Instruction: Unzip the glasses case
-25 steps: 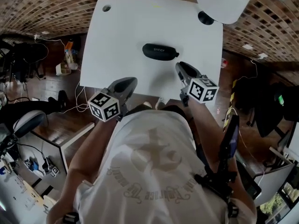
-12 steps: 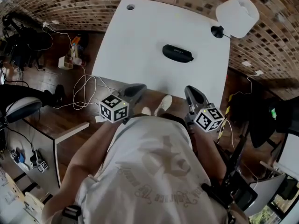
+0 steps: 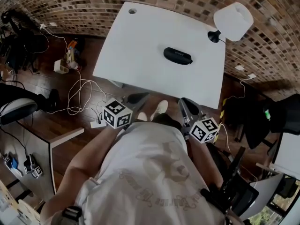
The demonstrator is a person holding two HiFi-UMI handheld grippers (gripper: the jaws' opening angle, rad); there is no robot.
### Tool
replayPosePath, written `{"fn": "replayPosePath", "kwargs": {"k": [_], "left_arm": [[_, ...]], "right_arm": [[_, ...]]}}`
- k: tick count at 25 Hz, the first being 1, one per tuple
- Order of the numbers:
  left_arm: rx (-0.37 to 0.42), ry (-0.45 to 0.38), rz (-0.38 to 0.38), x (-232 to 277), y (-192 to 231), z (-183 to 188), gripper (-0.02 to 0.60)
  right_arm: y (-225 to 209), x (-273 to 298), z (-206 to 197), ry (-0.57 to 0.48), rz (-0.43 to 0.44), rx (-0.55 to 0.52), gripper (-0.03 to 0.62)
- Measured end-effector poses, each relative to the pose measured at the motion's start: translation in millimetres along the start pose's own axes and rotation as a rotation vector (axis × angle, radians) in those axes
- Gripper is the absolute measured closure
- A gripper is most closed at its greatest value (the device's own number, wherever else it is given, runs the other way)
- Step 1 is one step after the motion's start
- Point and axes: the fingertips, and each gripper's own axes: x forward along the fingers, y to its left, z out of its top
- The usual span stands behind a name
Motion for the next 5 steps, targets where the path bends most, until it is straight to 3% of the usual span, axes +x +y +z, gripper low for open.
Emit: {"fn": "replayPosePath", "kwargs": {"k": [5], "left_arm": [[-0.009,-0.012,-0.01,-15,-2,-5,0.578]], "right_arm": [[11,-2,-8,0.016,-0.004,-0.006,0.579]]}}
